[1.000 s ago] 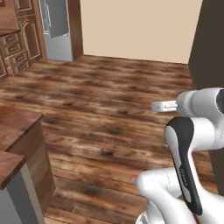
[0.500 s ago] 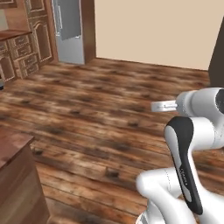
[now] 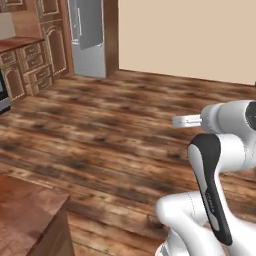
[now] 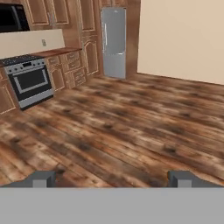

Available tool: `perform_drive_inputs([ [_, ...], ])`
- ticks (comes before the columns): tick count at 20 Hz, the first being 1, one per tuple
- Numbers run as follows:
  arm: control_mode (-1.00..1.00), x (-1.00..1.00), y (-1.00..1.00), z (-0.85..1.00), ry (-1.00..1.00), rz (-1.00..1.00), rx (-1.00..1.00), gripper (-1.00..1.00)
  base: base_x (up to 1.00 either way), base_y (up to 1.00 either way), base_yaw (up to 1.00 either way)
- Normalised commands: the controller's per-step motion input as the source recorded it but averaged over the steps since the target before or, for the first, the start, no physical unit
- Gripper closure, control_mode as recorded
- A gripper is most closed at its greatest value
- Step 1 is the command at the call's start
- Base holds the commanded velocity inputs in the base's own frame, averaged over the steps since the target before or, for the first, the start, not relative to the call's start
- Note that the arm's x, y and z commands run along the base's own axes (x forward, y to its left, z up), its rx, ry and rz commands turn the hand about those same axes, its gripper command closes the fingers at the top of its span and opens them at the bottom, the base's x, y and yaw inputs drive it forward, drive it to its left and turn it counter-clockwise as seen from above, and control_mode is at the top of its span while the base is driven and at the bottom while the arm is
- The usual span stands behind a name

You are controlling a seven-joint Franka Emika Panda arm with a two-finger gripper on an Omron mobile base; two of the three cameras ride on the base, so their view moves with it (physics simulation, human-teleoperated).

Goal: Gather the avocado and tomato from the fridge and place them on a tray on the dining counter. Then gather the fish and chicken drumstick from the fridge and place them on the other tray.

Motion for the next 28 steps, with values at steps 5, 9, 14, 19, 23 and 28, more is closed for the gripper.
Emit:
perform_drive_inputs([
  [5, 1.0, 0.0, 0.0, 0.0, 0.0, 0.0, 0.0, -1.0, 1.0, 0.12, 0.06],
  [9, 1.0, 0.0, 0.0, 0.0, 0.0, 0.0, 0.0, -1.0, 1.0, -0.06, 0.17],
  [14, 1.0, 0.0, 0.0, 0.0, 0.0, 0.0, 0.0, -1.0, 1.0, -0.16, 0.18],
  [19, 1.0, 0.0, 0.0, 0.0, 0.0, 0.0, 0.0, -1.0, 1.0, -0.15, 0.19],
  [23, 1.0, 0.0, 0.0, 0.0, 0.0, 0.0, 0.0, -1.0, 1.0, -0.14, 0.19],
  [28, 1.0, 0.0, 0.0, 0.0, 0.0, 0.0, 0.0, -1.0, 1.0, -0.14, 0.19],
])
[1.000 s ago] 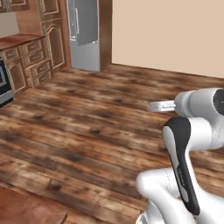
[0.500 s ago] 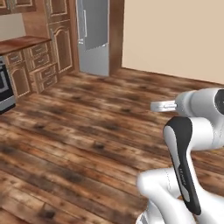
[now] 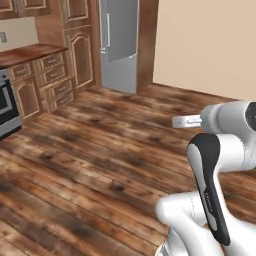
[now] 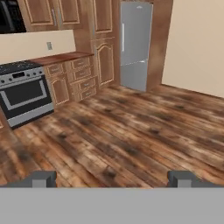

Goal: Gather the avocado and tomato from the fridge and place them on a tray on the dining counter. Then gather the fish and chicken drumstick from the fridge and place them on the other tray.

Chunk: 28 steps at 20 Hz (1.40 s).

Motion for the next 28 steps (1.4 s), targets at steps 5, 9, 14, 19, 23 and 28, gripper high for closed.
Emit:
perform_drive_inputs([
  [5, 1.0, 0.0, 0.0, 0.0, 0.0, 0.0, 0.0, -1.0, 1.0, -0.02, 0.17],
  [9, 1.0, 0.0, 0.0, 0.0, 0.0, 0.0, 0.0, -1.0, 1.0, 0.0, 0.12],
  [14, 1.0, 0.0, 0.0, 0.0, 0.0, 0.0, 0.0, -1.0, 1.0, 0.0, 0.06],
  [19, 1.0, 0.0, 0.0, 0.0, 0.0, 0.0, 0.0, -1.0, 1.0, 0.0, 0.05],
  [23, 1.0, 0.0, 0.0, 0.0, 0.0, 0.0, 0.0, -1.0, 1.0, 0.14, 0.0],
  [28, 1.0, 0.0, 0.0, 0.0, 0.0, 0.0, 0.0, -1.0, 1.0, 0.16, 0.0],
])
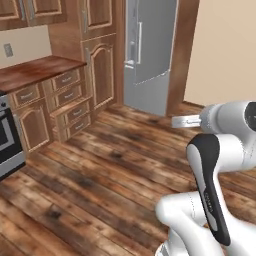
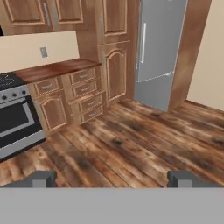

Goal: Gather the avocado and tomato from the fridge and place them on a tray on the dining counter. Then gather the fish and chicken drumstick from the fridge and place them on the other tray.

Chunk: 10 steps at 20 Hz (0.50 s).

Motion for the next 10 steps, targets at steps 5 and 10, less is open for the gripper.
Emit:
perform_drive_inputs([
  [5, 1.0, 0.0, 0.0, 0.0, 0.0, 0.0, 0.0, -1.0, 1.0, 0.16, 0.0],
  [10, 1.0, 0.0, 0.0, 0.0, 0.0, 0.0, 0.0, -1.0, 1.0, 0.12, 0.0],
])
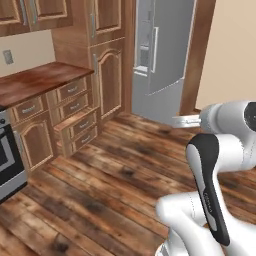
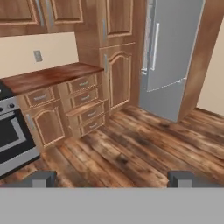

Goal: Gather the avocado and tomato from the fridge and place them on a tray on the dining counter. Then gather the fish and chicken drumstick from the fridge and place them on the other tray.

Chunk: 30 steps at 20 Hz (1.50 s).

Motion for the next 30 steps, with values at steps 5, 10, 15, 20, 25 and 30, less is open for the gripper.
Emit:
perform_drive_inputs([
  [5, 1.0, 0.0, 0.0, 0.0, 0.0, 0.0, 0.0, -1.0, 1.0, 0.05, 0.0],
  [10, 1.0, 0.0, 0.0, 0.0, 0.0, 0.0, 0.0, -1.0, 1.0, 0.04, -0.08],
  [15, 1.0, 0.0, 0.0, 0.0, 0.0, 0.0, 0.0, -1.0, 1.0, 0.44, -0.48],
  [20, 1.0, 0.0, 0.0, 0.0, 0.0, 0.0, 0.0, -1.0, 0.79, 0.73, -0.78],
  [25, 1.0, 0.0, 0.0, 0.0, 0.0, 0.0, 0.0, -1.0, 0.64, 0.66, -0.82],
  [30, 1.0, 0.0, 0.0, 0.0, 0.0, 0.0, 0.0, -1.0, 0.82, 0.97, -0.53],
])
